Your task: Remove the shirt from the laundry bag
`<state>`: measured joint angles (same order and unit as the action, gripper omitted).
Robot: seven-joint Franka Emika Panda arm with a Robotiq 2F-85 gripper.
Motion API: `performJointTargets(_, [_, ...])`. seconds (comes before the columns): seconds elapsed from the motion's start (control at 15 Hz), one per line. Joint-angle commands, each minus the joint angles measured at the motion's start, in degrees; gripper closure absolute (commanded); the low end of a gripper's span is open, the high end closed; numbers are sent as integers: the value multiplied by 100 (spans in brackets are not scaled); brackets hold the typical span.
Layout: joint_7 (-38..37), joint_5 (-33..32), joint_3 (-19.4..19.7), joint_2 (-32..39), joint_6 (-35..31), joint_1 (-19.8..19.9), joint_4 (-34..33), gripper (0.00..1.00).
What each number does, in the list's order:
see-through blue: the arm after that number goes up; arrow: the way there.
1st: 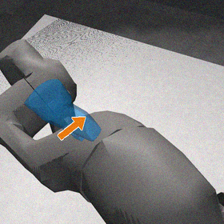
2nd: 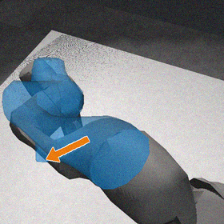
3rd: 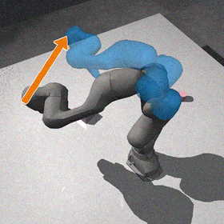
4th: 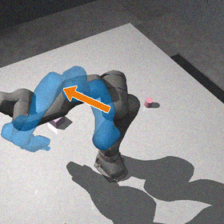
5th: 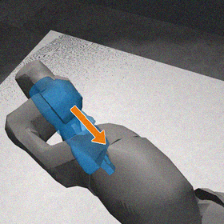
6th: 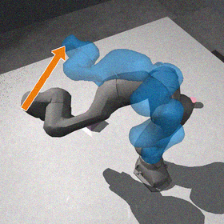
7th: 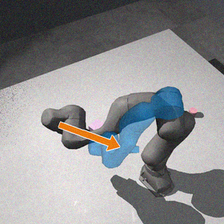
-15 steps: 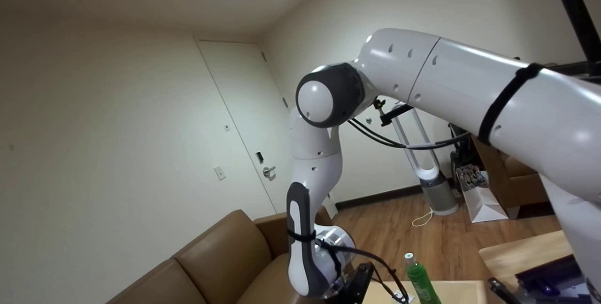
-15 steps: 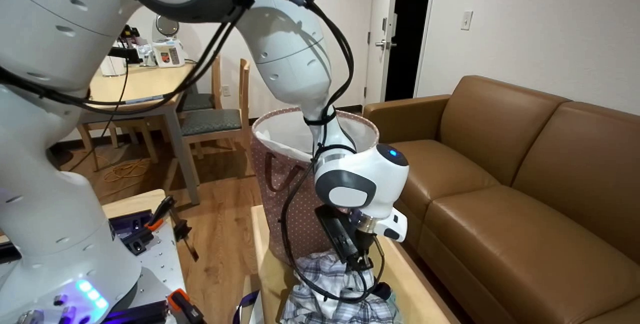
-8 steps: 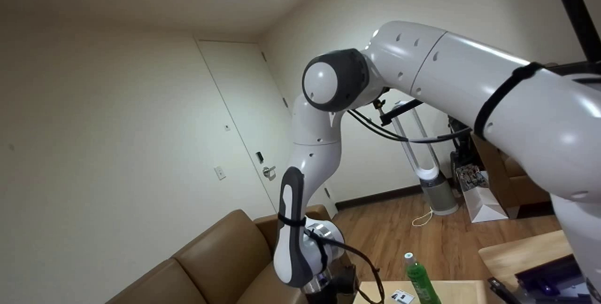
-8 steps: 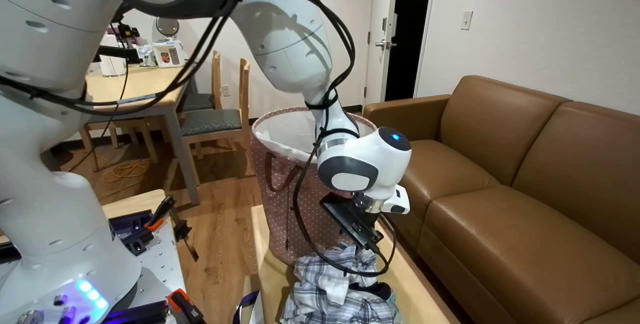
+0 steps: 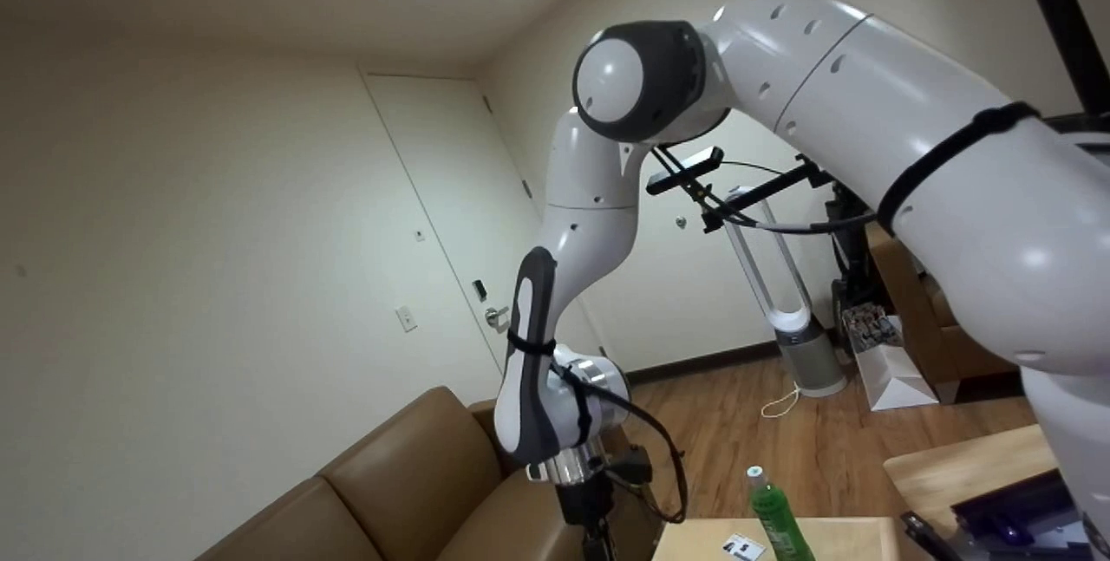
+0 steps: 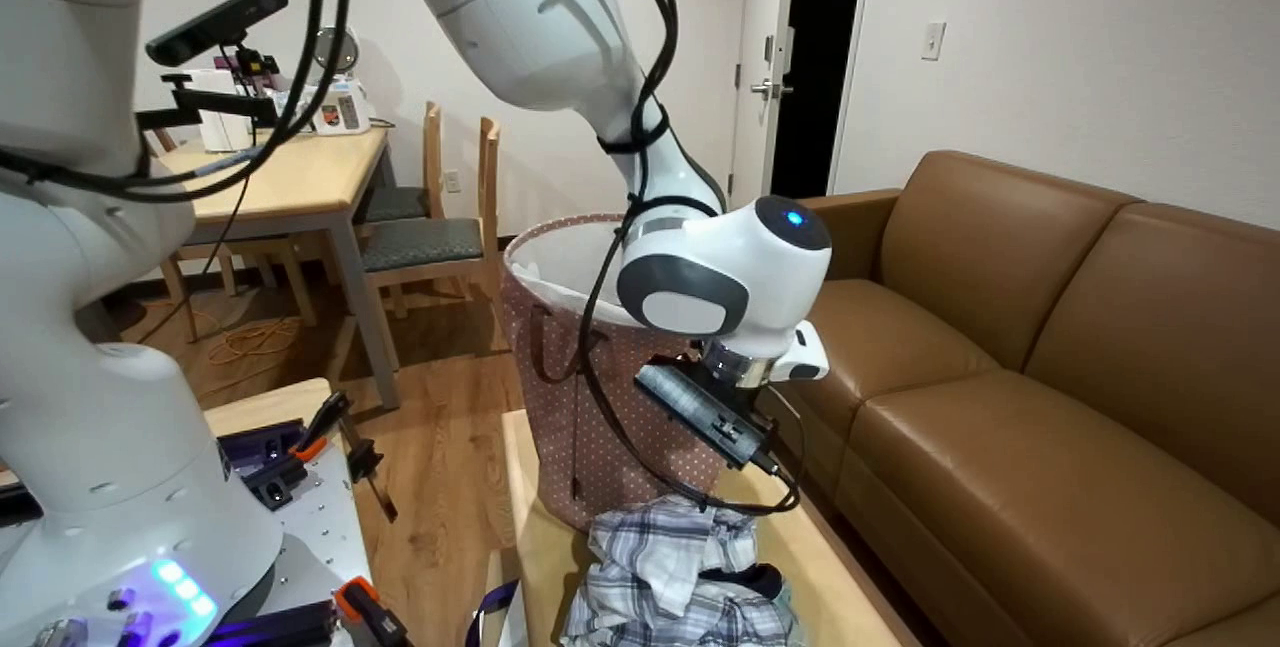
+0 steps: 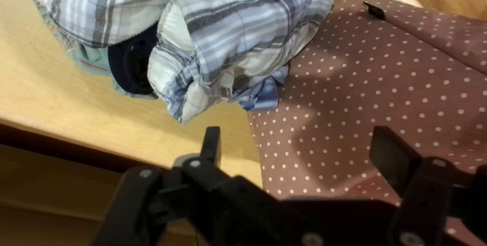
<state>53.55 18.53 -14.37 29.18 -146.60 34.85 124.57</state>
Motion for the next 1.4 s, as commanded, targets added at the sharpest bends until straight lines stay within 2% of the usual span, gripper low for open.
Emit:
performJointTargets(0.0, [846,599,-20,-1175,232,-10,662,0])
performJointTargets(0.07, [929,636,95,-1480,333,-162,762,0])
performJointTargets(0.2, [647,407,480,-2127,667,-623,911,0])
performJointTargets(0.4, [-624,-441,1204,-2915,1188,-1496,949,0])
performJointTargets(0.6, [-1805,-1286,1495,-3394,1628,-2102,753,0])
performJointTargets(0.67, [-1646,-1452,1532,-3490,1750,-2269,693,0])
performJointTargets(0.73, [-1434,-1146,1721,-3253,1543,-2309,681,0])
performJointTargets(0.93, [-1585,-1319,1737,-3494,1668,-2531,678,0])
performJointTargets(1.07, [-2793,-1653,1731,-3406,1927,-2567,547,0])
performJointTargets(1.33, [-4273,-1678,1708,-3310,2491,-2786,335,0])
